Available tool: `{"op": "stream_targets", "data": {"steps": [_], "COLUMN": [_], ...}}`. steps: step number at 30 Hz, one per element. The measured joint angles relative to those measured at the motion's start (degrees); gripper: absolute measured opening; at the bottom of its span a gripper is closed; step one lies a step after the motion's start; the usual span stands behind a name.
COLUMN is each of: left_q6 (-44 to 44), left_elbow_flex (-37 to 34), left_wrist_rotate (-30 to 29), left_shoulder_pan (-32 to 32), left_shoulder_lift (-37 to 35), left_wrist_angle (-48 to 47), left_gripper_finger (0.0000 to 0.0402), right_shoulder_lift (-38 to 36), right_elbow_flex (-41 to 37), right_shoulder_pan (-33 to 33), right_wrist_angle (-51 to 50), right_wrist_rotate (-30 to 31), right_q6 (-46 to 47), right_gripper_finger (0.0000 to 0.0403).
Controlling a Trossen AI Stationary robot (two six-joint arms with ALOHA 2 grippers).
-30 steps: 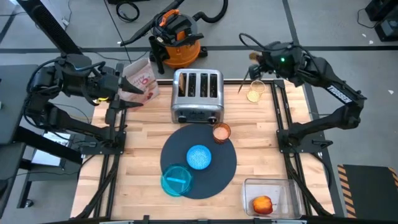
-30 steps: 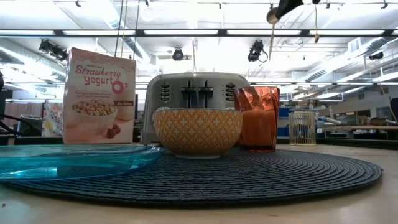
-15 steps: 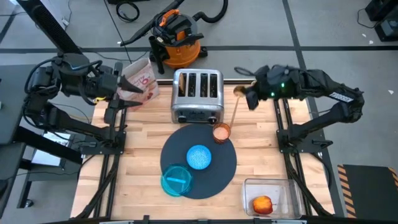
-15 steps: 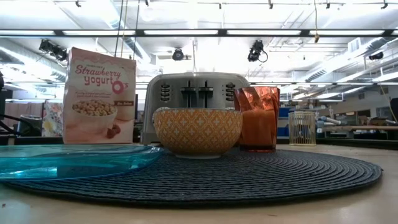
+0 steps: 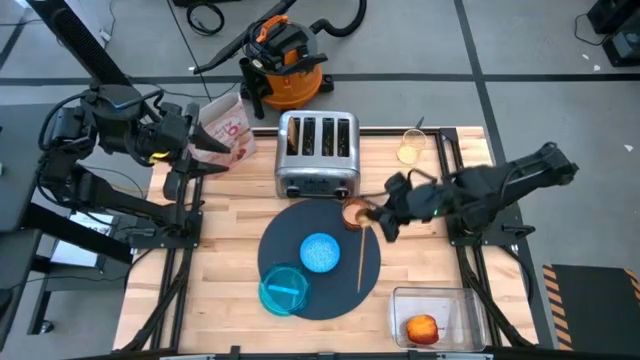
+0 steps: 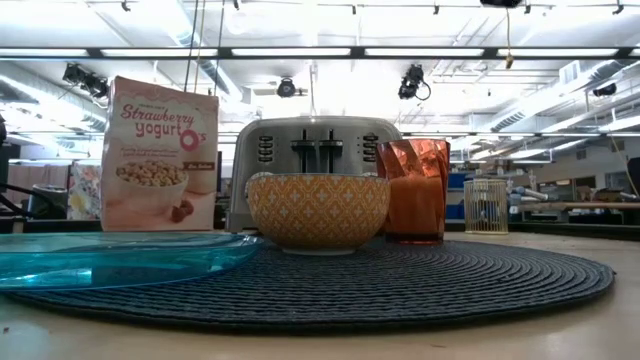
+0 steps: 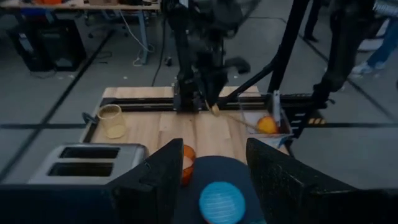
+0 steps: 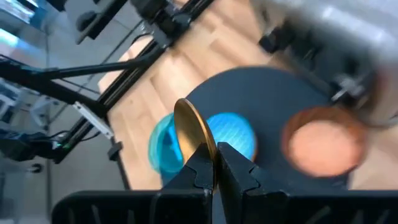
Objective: Arrange a breakfast setting
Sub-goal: Put the gold spoon on the right side of the blue bowl
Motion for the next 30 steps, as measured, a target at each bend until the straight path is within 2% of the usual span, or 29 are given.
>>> {"op": "stream_targets", "data": {"steps": [7, 13, 21, 30], "left_q6": [-4.1, -6.4, -6.7, -6.2], "left_elbow_flex": [0.0, 0.0, 0.0, 0.0], "left_wrist_rotate": [2.1, 2.0, 2.0, 2.0], "left_shoulder_pan": [0.0, 0.0, 0.0, 0.0], "left_shoulder_lift": [0.0, 0.0, 0.0, 0.0], "left_wrist_angle": [0.0, 0.0, 0.0, 0.0], "left_gripper_finger": [0.0183, 0.0183, 0.0183, 0.0183], "right_shoulder_lift": [0.0, 1.4, 9.1, 17.2], "right_elbow_flex": [-13.5, -22.7, -27.1, -27.4], "right_shoulder_pan": [5.7, 8.0, 6.9, -0.2], "right_wrist_angle": [12.8, 21.7, 27.5, 27.9], "right_wrist_rotate": [0.3, -3.1, -6.9, -11.6], "right_q6": [9.4, 13.3, 16.9, 15.0], "right_gripper_finger": [0.0012, 0.0012, 0.0012, 0.0012]}}
